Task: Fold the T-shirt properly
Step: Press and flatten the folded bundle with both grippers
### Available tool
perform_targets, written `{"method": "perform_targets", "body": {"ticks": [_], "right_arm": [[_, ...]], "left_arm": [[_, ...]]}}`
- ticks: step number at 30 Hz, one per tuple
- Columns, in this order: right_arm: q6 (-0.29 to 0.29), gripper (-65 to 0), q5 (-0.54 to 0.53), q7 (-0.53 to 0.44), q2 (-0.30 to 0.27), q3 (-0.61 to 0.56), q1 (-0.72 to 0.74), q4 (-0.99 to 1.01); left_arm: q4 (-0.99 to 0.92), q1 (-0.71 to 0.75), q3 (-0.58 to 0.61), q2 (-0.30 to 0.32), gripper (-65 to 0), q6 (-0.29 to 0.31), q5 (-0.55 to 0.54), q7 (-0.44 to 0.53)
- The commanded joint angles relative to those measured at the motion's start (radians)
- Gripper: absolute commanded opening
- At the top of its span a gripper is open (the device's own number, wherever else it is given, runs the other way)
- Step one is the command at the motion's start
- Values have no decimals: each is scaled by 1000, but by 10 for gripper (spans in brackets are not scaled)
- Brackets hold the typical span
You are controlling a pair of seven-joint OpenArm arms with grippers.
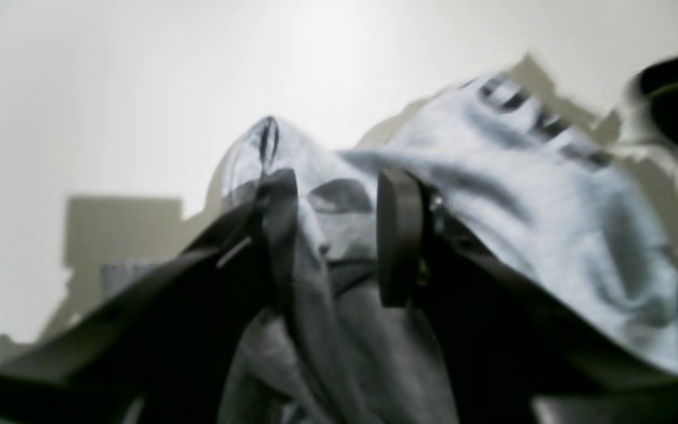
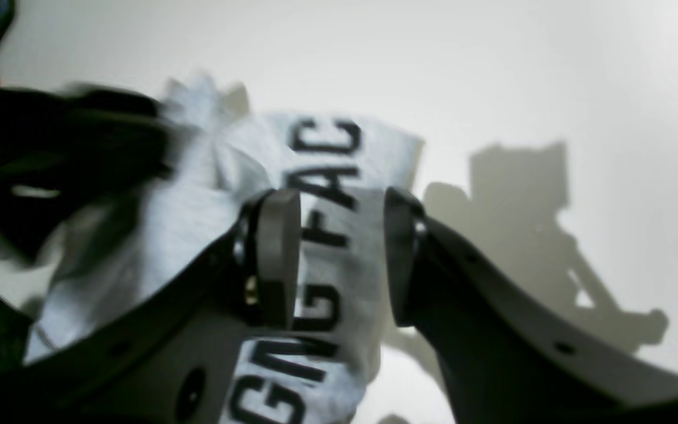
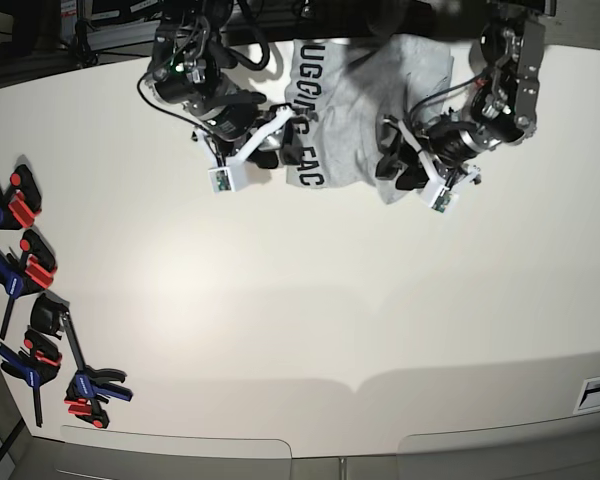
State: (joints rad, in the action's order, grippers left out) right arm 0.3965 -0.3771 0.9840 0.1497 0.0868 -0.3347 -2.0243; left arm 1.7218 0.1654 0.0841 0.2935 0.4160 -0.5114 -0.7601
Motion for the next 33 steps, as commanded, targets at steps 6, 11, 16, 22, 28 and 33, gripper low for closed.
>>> {"method": "perform_targets", "body": {"ticks": [6, 11, 16, 22, 28, 33], "right_arm": [[60, -428, -98, -26, 7, -3, 7, -38], [59, -430, -56, -26, 7, -3, 6, -36], [55, -430, 11, -30, 7, -3, 7, -35], [55, -430, 6, -45, 7, -2, 7, -35], [56, -430, 8, -42, 7, -2, 6, -35], [55, -430, 8, -42, 7, -2, 6, -35]], "left_arm": [[9, -48, -4, 4, -439, 3, 21, -53], [8, -49, -4, 6, -439, 3, 20, -121], [8, -50, -4, 12, -406, 3, 20, -154], [8, -50, -4, 12, -450, 3, 4, -161], [55, -55, -21, 26, -650, 3, 6, -161], [127, -54, -72, 77, -650, 2, 13, -161]]}}
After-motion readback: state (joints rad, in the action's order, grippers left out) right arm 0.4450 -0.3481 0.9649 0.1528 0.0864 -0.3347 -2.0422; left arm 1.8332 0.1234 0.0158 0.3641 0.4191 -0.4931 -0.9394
